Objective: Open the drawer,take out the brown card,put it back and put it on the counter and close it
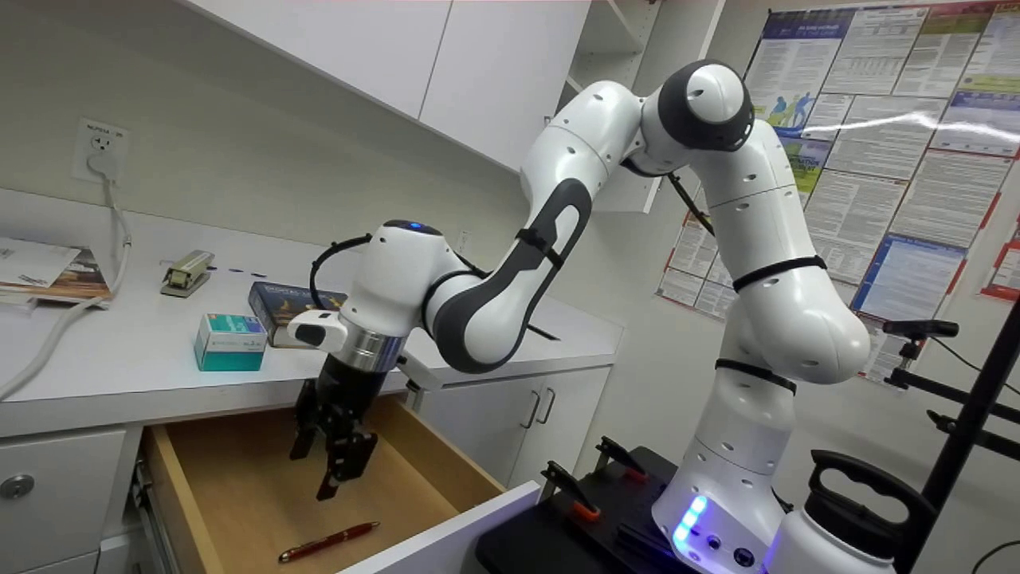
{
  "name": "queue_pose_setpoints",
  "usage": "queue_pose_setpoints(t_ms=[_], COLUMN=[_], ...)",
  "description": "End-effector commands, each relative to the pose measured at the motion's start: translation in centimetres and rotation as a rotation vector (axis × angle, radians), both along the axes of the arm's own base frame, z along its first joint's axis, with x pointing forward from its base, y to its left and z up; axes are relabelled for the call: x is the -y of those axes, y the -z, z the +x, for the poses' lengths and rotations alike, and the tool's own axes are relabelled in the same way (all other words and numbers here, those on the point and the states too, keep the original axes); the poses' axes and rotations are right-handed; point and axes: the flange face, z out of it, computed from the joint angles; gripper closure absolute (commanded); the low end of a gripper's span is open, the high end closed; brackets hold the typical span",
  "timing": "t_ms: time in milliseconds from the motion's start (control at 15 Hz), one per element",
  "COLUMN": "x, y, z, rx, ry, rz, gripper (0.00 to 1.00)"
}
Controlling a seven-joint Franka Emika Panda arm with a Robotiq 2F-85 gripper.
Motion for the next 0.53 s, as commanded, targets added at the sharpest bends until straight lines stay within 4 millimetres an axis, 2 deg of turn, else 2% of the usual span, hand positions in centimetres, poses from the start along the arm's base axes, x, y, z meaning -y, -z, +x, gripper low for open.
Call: queue_pose_setpoints(t_ms=[0,267,467], x=[-0.3,-2.2,-2.5], y=[-5.5,-8.1,-9.7], z=[-3.5,-7.9,-10.6], rx=[0.005,-0.21,-0.3], ry=[-0.053,-0.064,-0.013], rz=[0.005,-0.007,-0.053], gripper=[0.0,0.0,0.0])
